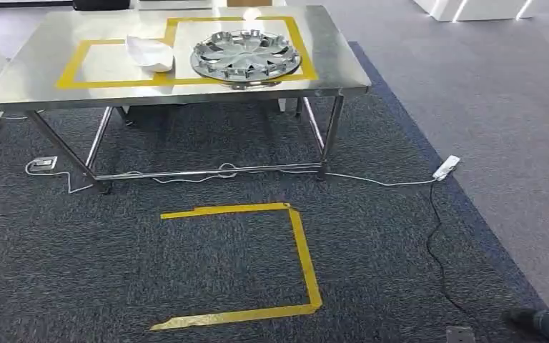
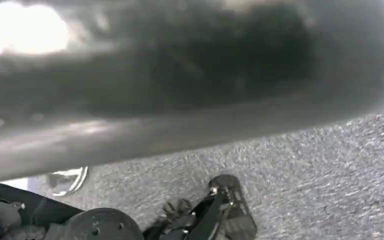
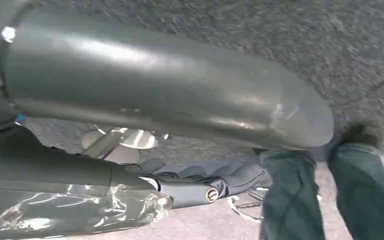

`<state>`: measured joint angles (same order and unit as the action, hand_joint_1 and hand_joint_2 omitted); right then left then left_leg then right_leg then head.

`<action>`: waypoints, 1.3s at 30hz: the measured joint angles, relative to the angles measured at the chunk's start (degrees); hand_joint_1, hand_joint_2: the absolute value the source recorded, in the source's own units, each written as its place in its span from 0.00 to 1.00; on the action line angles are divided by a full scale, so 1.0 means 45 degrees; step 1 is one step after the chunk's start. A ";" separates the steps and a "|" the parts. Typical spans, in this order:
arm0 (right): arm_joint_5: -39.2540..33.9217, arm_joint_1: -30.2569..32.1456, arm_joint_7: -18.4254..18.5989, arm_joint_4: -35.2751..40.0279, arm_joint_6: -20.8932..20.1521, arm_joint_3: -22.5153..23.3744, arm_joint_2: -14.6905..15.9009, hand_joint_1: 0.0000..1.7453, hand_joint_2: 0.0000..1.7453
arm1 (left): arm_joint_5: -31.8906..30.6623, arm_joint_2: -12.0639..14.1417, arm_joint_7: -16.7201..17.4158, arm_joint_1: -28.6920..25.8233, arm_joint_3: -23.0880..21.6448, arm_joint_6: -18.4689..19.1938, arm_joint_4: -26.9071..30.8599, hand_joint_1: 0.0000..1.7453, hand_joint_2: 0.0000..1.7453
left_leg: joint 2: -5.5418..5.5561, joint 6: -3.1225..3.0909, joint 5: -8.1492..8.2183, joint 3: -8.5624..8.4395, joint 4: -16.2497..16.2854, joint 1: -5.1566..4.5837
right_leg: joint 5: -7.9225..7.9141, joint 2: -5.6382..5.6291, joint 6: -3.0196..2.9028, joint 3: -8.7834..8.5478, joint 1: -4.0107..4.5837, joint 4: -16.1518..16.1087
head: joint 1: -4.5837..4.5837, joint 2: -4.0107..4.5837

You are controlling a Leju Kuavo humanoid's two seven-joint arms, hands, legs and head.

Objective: Take the parts from the cabinet and place them on the table.

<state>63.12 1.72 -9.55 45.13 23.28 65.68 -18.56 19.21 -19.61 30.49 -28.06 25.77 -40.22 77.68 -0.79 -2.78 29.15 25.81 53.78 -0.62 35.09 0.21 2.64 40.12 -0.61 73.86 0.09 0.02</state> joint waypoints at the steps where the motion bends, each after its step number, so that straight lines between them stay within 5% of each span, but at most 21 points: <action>1: 0.0000 0.0002 0.0000 -0.0005 0.0000 0.0019 0.0000 0.00 0.00 | -0.0005 0.0000 0.0000 -0.0001 0.0000 0.0000 0.0000 0.00 0.00 | -0.0007 -0.0004 -0.0074 0.0092 0.0004 -0.0042 | 0.0036 -0.0001 -0.0023 -0.0033 0.0003 0.0222 | 0.0010 0.0000; 3: 0.0000 0.0004 -0.0010 -0.0005 0.0000 0.0068 0.0000 0.00 0.00 | 0.0000 0.0000 -0.0010 -0.0004 0.0005 0.0000 -0.0005 0.00 0.00 | -0.0008 0.0003 -0.0188 0.0210 0.0011 -0.0114 | -0.0575 0.0000 -0.0133 -0.1027 0.0033 -0.1079 | 0.0000 0.0000; 5: 0.0000 -0.0020 -0.0019 -0.0005 0.0005 0.0083 0.0005 0.00 0.00 | 0.0000 0.0000 -0.0034 0.0000 0.0005 0.0000 -0.0010 0.00 0.00 | -0.0009 0.0048 -0.0249 0.0230 0.0024 -0.0145 | -0.1384 0.0008 -0.0341 -0.2737 0.0116 -0.3657 | 0.0005 0.0000; 6: 0.0000 -0.0069 -0.0029 -0.0005 0.0005 0.0083 0.0005 0.00 0.00 | 0.0000 0.0000 -0.0048 -0.0002 0.0005 0.0000 -0.0010 0.00 0.00 | -0.0023 0.0087 -0.0248 0.0280 0.0076 -0.0233 | -0.1194 0.0064 -0.0414 -0.3035 0.0177 -0.4313 | 0.0005 0.0000; 11: 0.0000 -0.0051 -0.0092 -0.0024 0.0014 0.0116 -0.0010 0.00 0.00 | -0.0005 0.0019 -0.0121 0.0016 0.0024 0.0000 -0.0034 0.00 0.00 | -0.0015 -0.0015 -0.0242 0.0408 0.0276 -0.0267 | -0.1339 0.0100 -0.0252 -0.2941 0.0110 -0.4421 | 0.0014 0.0000; 14: 0.0000 -0.0095 -0.0102 -0.0024 0.0019 0.0165 -0.0034 0.00 0.00 | -0.0005 0.0005 -0.0126 0.0010 0.0029 0.0000 -0.0038 0.00 0.00 | -0.0001 -0.0271 -0.0609 0.0307 -0.0207 -0.0138 | -0.1382 0.0123 -0.0194 -0.2988 0.0188 -0.4461 | 0.0062 0.0000; 16: 0.0000 -0.0107 -0.0112 -0.0024 0.0029 0.0184 -0.0034 0.00 0.00 | 0.0000 0.0005 -0.0131 0.0020 0.0024 0.0000 -0.0044 0.00 0.00 | -0.0035 -0.0240 -0.0798 0.0288 -0.0458 -0.0049 | -0.0614 -0.0015 -0.0142 -0.2483 0.0165 -0.3564 | -0.0024 0.0000; 19: 0.0000 -0.0080 -0.0112 -0.0034 0.0029 0.0209 -0.0034 0.00 0.00 | 0.0019 0.0000 -0.0126 0.0013 0.0015 0.0005 -0.0073 0.00 0.00 | -0.0034 -0.0127 -0.0843 0.0465 -0.0445 -0.0018 | 0.0639 -0.0030 0.0151 -0.1077 -0.0097 -0.0655 | -0.0015 0.0000; 21: 0.0000 -0.0056 -0.0112 -0.0034 0.0024 0.0262 -0.0034 0.00 0.00 | 0.0034 0.0000 -0.0117 -0.0009 0.0015 0.0005 -0.0092 0.00 0.00 | -0.0031 0.0059 -0.0835 0.0474 -0.0410 0.0078 | 0.0106 -0.0023 0.0344 -0.1183 -0.0280 -0.0911 | -0.0005 0.0000; 23: 0.0000 -0.0057 -0.0112 -0.0029 0.0015 0.0287 -0.0034 0.00 0.00 | 0.0034 0.0000 -0.0116 -0.0014 0.0015 0.0000 -0.0107 0.00 0.00 | -0.0026 0.0337 -0.0704 0.0500 -0.0142 0.0266 | -0.1084 0.0000 0.0630 -0.2258 -0.0510 -0.3068 | -0.0010 0.0000; 24: 0.0005 -0.0070 -0.0112 -0.0029 0.0010 0.0291 -0.0034 0.00 0.00 | 0.0034 0.0000 -0.0116 -0.0013 0.0015 0.0005 -0.0107 0.00 0.00 | -0.0033 0.0537 -0.0570 0.0589 0.0131 0.0298 | -0.1261 0.0004 0.0852 -0.2699 -0.0635 -0.3991 | -0.0020 0.0000; 25: 0.0010 -0.0088 -0.0107 -0.0102 -0.0029 0.0287 -0.0185 0.00 0.00 | 0.0034 0.0029 -0.0117 -0.0010 0.0063 0.0000 -0.0107 0.00 0.00 | 0.0009 0.0695 -0.0444 0.0739 0.0363 0.0223 | -0.1069 -0.0201 0.0767 -0.2577 -0.0506 -0.3767 | -0.0103 0.0000; 26: 0.0020 -0.0080 -0.0102 -0.0073 -0.0029 0.0291 -0.0180 0.00 0.00 | 0.0034 0.0019 -0.0112 0.0011 0.0019 0.0005 -0.0107 0.00 0.00 | 0.0019 0.0719 -0.0364 0.0829 0.0580 0.0250 | -0.1082 -0.0196 0.0324 -0.2524 -0.0533 -0.3733 | -0.0072 0.0000; 29: 0.0039 -0.0024 -0.0102 -0.0078 -0.0034 0.0335 -0.0175 0.00 0.00 | 0.0019 0.0024 -0.0126 -0.0059 0.0029 -0.0010 -0.0107 0.00 0.00 | 0.0040 0.0829 -0.0250 0.0819 0.0573 0.0252 | -0.1087 -0.0101 0.0175 -0.2487 -0.0569 -0.3716 | 0.0053 -0.0005; 30: 0.0039 -0.0030 -0.0102 -0.0078 -0.0034 0.0345 -0.0175 0.00 0.00 | 0.0019 0.0024 -0.0126 -0.0066 0.0024 -0.0010 -0.0107 0.00 0.00 | 0.0040 0.0752 -0.0321 0.0813 0.0571 0.0254 | -0.1086 -0.0099 0.0173 -0.2482 -0.0549 -0.3712 | 0.0073 -0.0005; 31: 0.0049 -0.0031 -0.0102 -0.0078 -0.0034 0.0350 -0.0175 0.00 0.00 | 0.0020 0.0024 -0.0131 -0.0064 0.0029 -0.0010 -0.0107 0.00 0.00 | 0.0039 0.0471 -0.0639 0.0829 0.0552 0.0251 | -0.1096 -0.0073 0.0145 -0.2479 -0.0500 -0.3704 | 0.0097 -0.0005; 33: 0.0053 -0.0035 -0.0102 -0.0078 -0.0034 0.0359 -0.0175 0.00 0.00 | 0.0024 0.0019 -0.0126 -0.0068 0.0024 -0.0010 -0.0107 0.00 0.00 | 0.0039 0.0094 -0.0542 0.0862 0.0530 0.0258 | -0.1080 -0.0031 0.0105 -0.2477 -0.0415 -0.3700 | 0.0097 -0.0005; 34: 0.0053 -0.0037 -0.0102 -0.0078 -0.0034 0.0364 -0.0175 0.00 0.00 | 0.0034 0.0019 -0.0126 -0.0066 0.0019 -0.0010 -0.0107 0.00 0.00 | 0.0039 -0.0072 -0.0499 0.0867 0.0532 0.0274 | -0.1065 -0.0014 -0.0041 -0.2473 -0.0357 -0.3691 | 0.0112 -0.0005; 36: 0.0053 -0.0051 -0.0126 -0.0078 -0.0034 0.0369 -0.0175 0.00 0.00 | 0.0034 0.0015 -0.0126 -0.0068 0.0019 -0.0010 -0.0107 0.00 0.00 | 0.0039 0.0022 -0.0498 0.0866 0.0532 0.0316 | -0.1046 0.0011 -0.0097 -0.2488 -0.0288 -0.3687 | 0.0097 -0.0005; 38: 0.0107 -0.0038 -0.0199 -0.0068 -0.0058 0.0379 -0.0180 0.00 0.00 | -0.0080 0.0015 -0.0198 -0.0075 0.0006 0.0196 -0.0107 0.00 0.00 | 0.0039 0.0416 -0.0476 0.0854 0.0533 0.0365 | -0.1035 0.0011 -0.0115 -0.2473 -0.0273 -0.3677 | 0.0097 -0.0005; 39: 0.0414 -0.0013 -0.0077 -0.0024 -0.0122 0.0374 -0.0238 0.00 0.00 | -0.0473 0.0029 -0.0389 -0.0176 -0.0195 0.0819 -0.0097 0.00 0.00 | 0.0043 0.0465 -0.0383 0.0912 0.0659 0.0370 | -0.1064 0.0045 -0.0053 -0.2476 -0.0360 -0.3694 | 0.0082 -0.0005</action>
<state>64.99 1.66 -9.90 45.03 22.73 67.36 -19.63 17.08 -19.47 28.74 -28.85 24.89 -36.53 77.24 -0.59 -0.69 27.42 29.91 56.75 1.05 30.30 0.41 2.40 28.98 -2.23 57.24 0.46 0.00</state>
